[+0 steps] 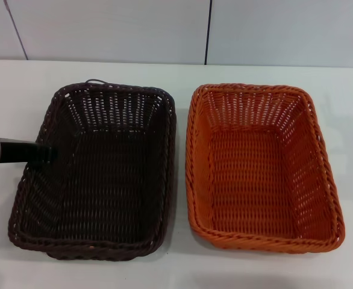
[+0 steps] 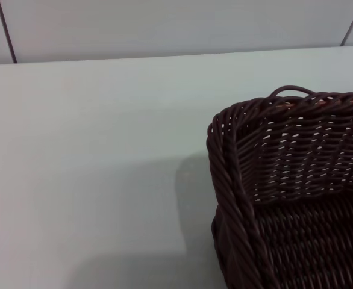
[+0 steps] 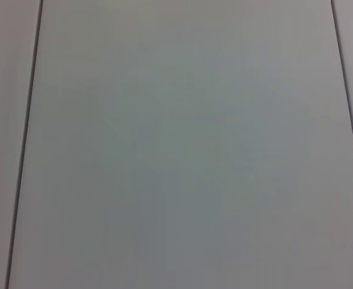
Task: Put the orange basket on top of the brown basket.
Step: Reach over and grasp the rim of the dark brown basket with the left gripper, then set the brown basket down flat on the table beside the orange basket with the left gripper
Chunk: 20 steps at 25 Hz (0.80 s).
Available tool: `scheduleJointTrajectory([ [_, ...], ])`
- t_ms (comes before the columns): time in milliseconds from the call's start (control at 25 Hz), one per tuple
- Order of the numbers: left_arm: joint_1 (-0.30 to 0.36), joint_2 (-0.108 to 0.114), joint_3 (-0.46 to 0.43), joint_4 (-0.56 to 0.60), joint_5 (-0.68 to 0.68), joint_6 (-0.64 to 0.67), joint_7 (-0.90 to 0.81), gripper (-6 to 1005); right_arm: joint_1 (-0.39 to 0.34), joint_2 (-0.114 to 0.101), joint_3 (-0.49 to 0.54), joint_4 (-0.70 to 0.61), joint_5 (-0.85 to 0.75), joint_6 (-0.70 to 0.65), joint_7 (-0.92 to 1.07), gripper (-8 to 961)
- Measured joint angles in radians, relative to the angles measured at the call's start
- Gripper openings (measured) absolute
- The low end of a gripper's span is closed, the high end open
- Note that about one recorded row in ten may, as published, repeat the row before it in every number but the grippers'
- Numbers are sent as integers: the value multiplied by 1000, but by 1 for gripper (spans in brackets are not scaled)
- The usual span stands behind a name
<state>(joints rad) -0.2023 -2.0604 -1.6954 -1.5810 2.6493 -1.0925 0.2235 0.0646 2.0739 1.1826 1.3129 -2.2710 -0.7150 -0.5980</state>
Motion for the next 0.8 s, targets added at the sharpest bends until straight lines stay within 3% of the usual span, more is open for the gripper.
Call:
scheduleJointTrajectory([
  [280,-1,2,-23,-6,0,-8,25,191,0,0,0,0,-1,0,0,777],
  [320,-5,2,-48,-6,-6,-13,51,191,0,0,0,0,-1,0,0,777],
  [360,-26,3,-166,-4,-63,-49,167,190,0,0,0,0,-1,0,0,777],
  [520,-32,3,-194,-2,-80,-56,191,190,0,1,0,-1,-1,-1,0,777],
  [600,-106,6,-424,41,-224,-177,414,190,0,1,0,-2,-1,-1,0,777],
  [720,-126,8,-471,49,-250,-214,474,191,0,2,0,-3,0,-1,0,778],
  [760,-183,20,-580,63,-300,-313,612,191,0,2,1,-3,2,-1,0,778],
  [800,-204,29,-615,67,-311,-347,647,191,0,2,1,-3,2,-1,0,778],
])
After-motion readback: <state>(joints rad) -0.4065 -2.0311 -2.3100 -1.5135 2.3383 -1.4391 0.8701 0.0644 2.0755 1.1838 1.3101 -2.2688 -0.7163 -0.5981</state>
